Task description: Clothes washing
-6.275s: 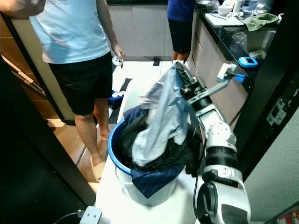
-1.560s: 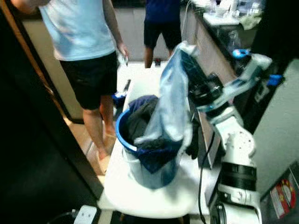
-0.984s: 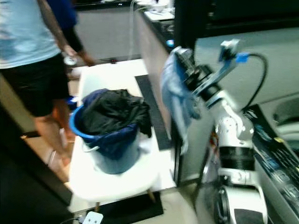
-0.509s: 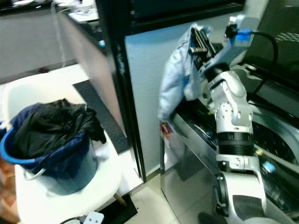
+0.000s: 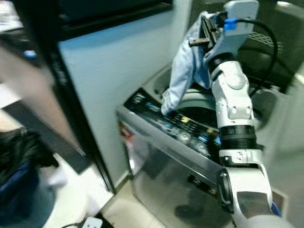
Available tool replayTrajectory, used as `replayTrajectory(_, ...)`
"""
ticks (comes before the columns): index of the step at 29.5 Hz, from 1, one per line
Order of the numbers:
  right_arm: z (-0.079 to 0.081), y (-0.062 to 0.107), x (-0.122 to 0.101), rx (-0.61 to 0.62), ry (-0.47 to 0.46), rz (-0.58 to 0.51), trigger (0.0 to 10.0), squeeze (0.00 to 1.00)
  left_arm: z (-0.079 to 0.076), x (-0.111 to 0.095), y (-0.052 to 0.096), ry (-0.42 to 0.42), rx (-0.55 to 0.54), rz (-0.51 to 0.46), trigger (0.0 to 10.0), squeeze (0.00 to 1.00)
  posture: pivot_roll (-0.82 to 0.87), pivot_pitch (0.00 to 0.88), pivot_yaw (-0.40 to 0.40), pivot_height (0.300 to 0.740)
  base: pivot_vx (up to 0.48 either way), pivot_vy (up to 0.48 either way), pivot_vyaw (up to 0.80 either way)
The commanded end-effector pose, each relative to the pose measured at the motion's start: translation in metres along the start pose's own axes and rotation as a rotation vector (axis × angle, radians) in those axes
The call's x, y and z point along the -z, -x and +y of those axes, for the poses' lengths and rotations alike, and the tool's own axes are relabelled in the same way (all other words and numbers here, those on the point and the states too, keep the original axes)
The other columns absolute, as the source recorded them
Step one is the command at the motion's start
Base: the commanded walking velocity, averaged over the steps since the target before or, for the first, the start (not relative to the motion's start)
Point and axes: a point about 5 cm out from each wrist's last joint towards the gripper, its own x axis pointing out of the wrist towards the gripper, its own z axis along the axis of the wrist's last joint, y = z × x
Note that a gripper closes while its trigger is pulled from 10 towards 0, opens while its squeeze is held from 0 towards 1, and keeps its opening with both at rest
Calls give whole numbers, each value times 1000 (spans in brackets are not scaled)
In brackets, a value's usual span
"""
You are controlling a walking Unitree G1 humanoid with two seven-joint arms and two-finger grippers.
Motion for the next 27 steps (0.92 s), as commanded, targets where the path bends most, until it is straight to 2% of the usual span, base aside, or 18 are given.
replayTrajectory(1, 3, -1, 2, 0, 13, 1, 0, 0, 0, 4, 1, 3, -1, 16, 10000, 0, 10, 0, 8, 740, 0, 0, -800)
replayTrajectory(5, 16, -1, 11, -40, 52, 30, 0, 0, 0, 1, 0, 6, 4, 7, 10000, 0, 10, 0, 8, 740, 0, 0, -800)
replayTrajectory(6, 28, 2, 20, -98, 47, 69, 0, 0, 0, 0, 0, 2, 6, 3, 10000, 0, 9, 0, 8, 740, 0, 0, -469)
replayTrajectory(7, 37, 3, 26, -139, 41, 96, 1098, 0, 0, 0, 0, -1, 7, 1, 10000, 0, 9, 0, 8, 740, 0, 0, 0)
replayTrajectory(8, 49, 8, 33, -223, 19, 125, 3608, 0, 0, -1, 0, -4, 7, 0, 10000, 0, 9, 0, 8, 740, 0, 0, 0)
replayTrajectory(9, 57, 11, 36, -279, 4, 141, 3608, 0, 1, -1, 0, -5, 7, 0, 10000, 0, 9, 0, 8, 740, 0, 0, 0)
replayTrajectory(10, 64, 14, 41, -325, -8, 164, 10000, 0, 0, -1, 0, -3, 10, 1, 10000, 0, 11, 0, 8, 740, 251, 0, 0)
replayTrajectory(13, 69, 17, 46, -351, 5, 187, 10000, 0, 1, 0, 0, -2, 12, 5, 10000, 0, 11, 0, 8, 740, 256, 0, 0)
replayTrajectory(16, 67, 17, 51, -327, 42, 211, 10000, 0, 1, 4, 1, -4, 5, 18, 10000, 0, 11, 0, 8, 740, 271, 0, 0)
replayTrajectory(23, 65, 16, 55, -313, 64, 241, 10000, 0, 1, 10, 2, 1, 6, 29, 10000, 0, 21, 0, 6, 740, 307, 0, 0)
replayTrajectory(27, 64, 17, 63, -316, 102, 296, 10000, 0, 0, 11, 3, 39, 2, 30, 10000, 0, 21, 0, 6, 740, 341, 0, -788)
